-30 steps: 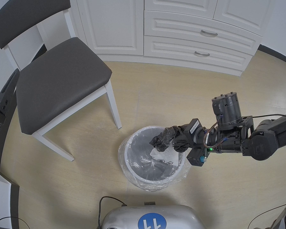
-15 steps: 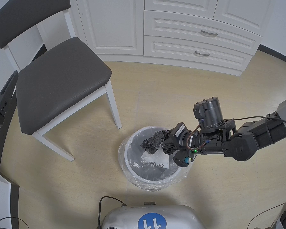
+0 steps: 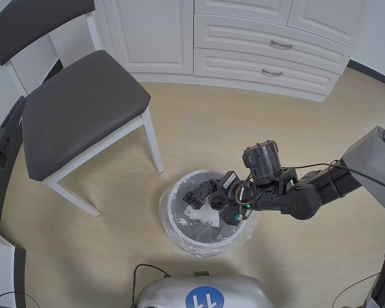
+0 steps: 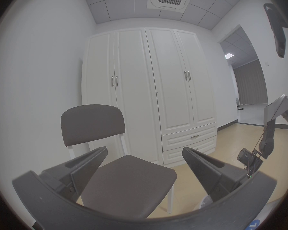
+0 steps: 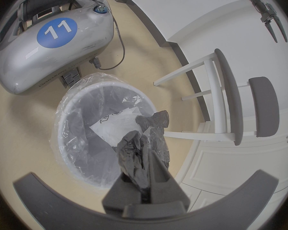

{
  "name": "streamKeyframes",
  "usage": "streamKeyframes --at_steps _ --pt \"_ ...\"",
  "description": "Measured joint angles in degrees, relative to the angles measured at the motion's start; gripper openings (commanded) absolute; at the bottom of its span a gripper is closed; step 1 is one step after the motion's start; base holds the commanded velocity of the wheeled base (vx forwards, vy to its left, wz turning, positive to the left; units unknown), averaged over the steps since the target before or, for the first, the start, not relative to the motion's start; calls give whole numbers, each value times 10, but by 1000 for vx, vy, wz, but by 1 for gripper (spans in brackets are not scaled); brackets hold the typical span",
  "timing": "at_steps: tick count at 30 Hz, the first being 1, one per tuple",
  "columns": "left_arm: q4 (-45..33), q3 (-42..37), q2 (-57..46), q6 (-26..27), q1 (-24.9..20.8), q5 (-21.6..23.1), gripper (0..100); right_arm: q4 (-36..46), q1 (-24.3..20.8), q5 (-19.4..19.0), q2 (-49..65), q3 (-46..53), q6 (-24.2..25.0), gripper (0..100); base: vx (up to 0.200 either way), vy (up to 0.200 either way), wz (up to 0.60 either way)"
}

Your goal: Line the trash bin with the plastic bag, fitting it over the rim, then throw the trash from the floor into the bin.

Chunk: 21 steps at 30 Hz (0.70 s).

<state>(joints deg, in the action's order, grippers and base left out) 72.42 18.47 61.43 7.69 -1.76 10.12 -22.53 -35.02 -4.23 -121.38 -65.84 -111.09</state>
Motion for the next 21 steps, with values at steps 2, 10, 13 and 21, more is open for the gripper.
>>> streamKeyframes --at_steps 2,10,13,21 --pt "0 0 0 0 0 0 100 -2 3 0 -9 -6 0 0 0 0 0" --pt "-1 1 1 0 0 0 100 -1 -8 -1 -36 -33 0 0 0 0 0" --pt "-1 1 1 0 1 0 100 0 -20 -1 -42 -38 2 0 0 0 0" --pt "1 1 1 0 1 0 100 -1 -42 -1 -50 -41 4 0 0 0 0"
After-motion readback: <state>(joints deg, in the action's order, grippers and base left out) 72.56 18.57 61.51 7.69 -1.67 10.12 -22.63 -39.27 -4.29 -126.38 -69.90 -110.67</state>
